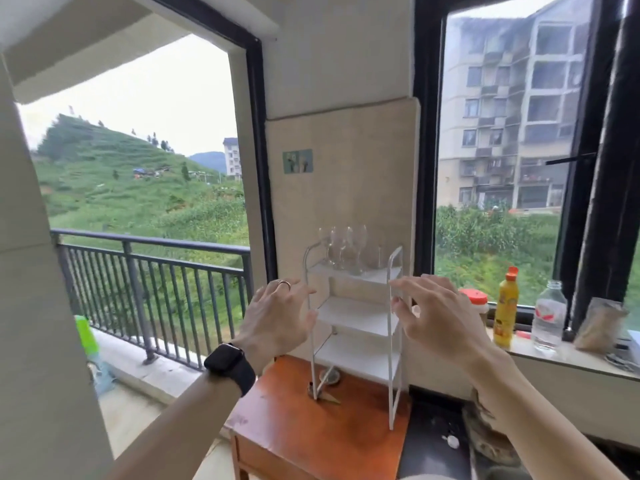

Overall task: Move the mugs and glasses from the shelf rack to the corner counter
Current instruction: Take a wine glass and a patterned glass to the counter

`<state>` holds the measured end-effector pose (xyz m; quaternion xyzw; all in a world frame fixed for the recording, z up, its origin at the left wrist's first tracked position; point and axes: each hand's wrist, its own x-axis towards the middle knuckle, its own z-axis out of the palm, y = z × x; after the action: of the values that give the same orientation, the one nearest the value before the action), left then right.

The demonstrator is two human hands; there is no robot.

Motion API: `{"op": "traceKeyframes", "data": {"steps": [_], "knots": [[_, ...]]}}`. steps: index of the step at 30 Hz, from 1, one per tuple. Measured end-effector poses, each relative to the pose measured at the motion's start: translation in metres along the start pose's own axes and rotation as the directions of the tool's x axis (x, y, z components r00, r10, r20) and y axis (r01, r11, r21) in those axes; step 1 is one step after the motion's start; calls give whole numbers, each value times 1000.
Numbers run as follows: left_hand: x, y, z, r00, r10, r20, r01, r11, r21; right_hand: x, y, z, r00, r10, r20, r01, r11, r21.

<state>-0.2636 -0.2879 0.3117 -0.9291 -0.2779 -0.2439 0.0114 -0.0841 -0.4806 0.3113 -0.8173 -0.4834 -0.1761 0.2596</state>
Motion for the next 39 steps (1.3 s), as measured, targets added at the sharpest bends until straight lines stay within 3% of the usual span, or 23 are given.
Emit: {"op": "traceKeyframes", "data": {"steps": [4, 8, 18, 22, 25, 32, 39], "knots": [[60, -17, 24, 1000, -6, 1, 6, 1000, -31, 57, 19, 30, 1000, 22, 18, -22, 1000, 2], [119, -39, 63, 1000, 5, 30, 0, 984, -181, 103, 32, 67, 995, 78, 54, -80, 996, 29], [273, -77, 166, 974, 103, 201, 22, 845, -535, 214, 58, 172, 923, 369, 113, -383, 910, 159], [317, -69, 196, 966, 148, 210, 31, 744, -668, 252, 65, 198, 824, 563, 55, -505, 687, 523], [337, -60, 214, 962, 166, 218, 54, 666, -744, 278, 65, 207, 752, 645, 140, -532, 467, 706], [367, -48, 233, 965, 111, 239, 147, 525, -838, 319, 75, 212, 656, 687, 311, -594, 217, 775], [365, -57, 233, 970, 97, 222, 158, 441, -883, 321, 72, 212, 632, 675, 380, -615, 139, 777]]}}
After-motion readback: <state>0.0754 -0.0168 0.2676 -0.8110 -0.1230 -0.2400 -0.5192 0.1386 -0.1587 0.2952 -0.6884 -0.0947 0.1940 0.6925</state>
